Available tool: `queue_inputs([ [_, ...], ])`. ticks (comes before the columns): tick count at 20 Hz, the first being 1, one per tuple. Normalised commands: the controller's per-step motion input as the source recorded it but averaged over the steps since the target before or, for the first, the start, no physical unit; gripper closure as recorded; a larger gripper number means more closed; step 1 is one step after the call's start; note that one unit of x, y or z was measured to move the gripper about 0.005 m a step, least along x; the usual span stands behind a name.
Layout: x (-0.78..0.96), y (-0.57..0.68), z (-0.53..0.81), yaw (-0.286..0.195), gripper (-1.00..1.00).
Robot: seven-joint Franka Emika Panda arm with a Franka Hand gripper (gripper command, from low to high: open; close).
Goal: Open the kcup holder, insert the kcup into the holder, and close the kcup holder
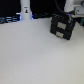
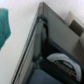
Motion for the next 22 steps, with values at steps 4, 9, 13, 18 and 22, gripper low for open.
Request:
queue_inputs([
  [4, -0.01, 0.53, 0.01, 0.100, -1.00],
  [9, -0.09, -0.07, -0.07, -0.032, -1.00],
  [13, -0.04, -0.15, -0.07, -0.109, -1.00],
  [18, -0.04, -0.08, -0.08, -0.052, -1.00],
  [22, -0.23, 0.03, -0.07, -0.022, -1.00],
])
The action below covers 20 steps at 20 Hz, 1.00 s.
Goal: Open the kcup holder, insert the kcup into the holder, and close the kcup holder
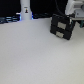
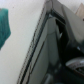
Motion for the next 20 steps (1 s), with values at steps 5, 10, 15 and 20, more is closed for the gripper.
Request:
queue_inputs([
  [5, -0.11, 0.51, 0.14, 0.055, -1.00],
  [10, -0.17, 0.53, 0.21, 0.082, -1.00],
  [15, -0.08, 0.36, 0.04, 0.055, -1.00],
  [20, -0.13, 0.05, -0.26, -0.046, -1.00],
])
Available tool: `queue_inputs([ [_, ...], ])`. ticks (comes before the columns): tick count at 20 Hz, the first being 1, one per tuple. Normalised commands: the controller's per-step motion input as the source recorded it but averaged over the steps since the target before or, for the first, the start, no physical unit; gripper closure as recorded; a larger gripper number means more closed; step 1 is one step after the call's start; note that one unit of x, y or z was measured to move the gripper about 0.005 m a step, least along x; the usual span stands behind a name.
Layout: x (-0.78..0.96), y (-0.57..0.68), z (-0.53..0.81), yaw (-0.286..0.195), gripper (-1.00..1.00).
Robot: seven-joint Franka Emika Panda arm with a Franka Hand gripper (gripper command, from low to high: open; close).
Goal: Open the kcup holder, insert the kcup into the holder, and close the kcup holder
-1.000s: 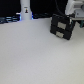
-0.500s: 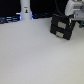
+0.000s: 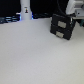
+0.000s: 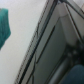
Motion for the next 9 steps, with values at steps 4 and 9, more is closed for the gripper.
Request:
queue_inputs([
  [4, -0.04, -0.03, -0.23, -0.090, -1.00],
  [9, -0.02, -0.07, -0.17, -0.080, -1.00],
])
